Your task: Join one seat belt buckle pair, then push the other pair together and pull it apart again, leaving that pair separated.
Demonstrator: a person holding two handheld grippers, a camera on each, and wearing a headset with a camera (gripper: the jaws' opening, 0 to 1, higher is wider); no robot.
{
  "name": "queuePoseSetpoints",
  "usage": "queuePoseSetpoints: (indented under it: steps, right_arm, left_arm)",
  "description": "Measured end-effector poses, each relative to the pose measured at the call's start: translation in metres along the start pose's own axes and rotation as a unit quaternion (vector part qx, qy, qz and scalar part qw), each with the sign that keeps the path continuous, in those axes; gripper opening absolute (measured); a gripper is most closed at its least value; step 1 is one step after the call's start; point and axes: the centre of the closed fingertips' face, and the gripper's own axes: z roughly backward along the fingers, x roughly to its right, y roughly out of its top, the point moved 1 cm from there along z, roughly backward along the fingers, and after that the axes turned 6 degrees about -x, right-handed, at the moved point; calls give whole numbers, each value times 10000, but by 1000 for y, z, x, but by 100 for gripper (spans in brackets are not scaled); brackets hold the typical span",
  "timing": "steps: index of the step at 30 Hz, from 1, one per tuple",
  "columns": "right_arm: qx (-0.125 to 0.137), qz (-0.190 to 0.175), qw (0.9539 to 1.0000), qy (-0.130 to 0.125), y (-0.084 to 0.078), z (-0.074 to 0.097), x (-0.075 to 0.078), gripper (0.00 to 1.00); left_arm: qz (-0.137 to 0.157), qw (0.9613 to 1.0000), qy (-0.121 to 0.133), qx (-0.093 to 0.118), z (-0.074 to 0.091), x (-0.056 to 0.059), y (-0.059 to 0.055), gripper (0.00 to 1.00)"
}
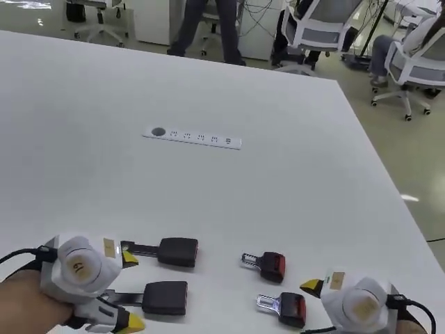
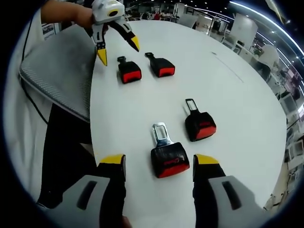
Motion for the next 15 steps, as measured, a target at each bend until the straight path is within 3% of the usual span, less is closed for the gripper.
queuePoseSetpoints:
  steps: [5, 15]
  right_arm:
    - [-153, 149, 9997, 90, -3, -6, 7, 51]
    - [-344, 328, 9983, 339, -9, -13, 16, 43]
  left_arm:
    - [-307, 9993, -168, -149, -7, 0, 3, 58]
    - [-538, 9972, -439, -275, -21, -3, 4, 48]
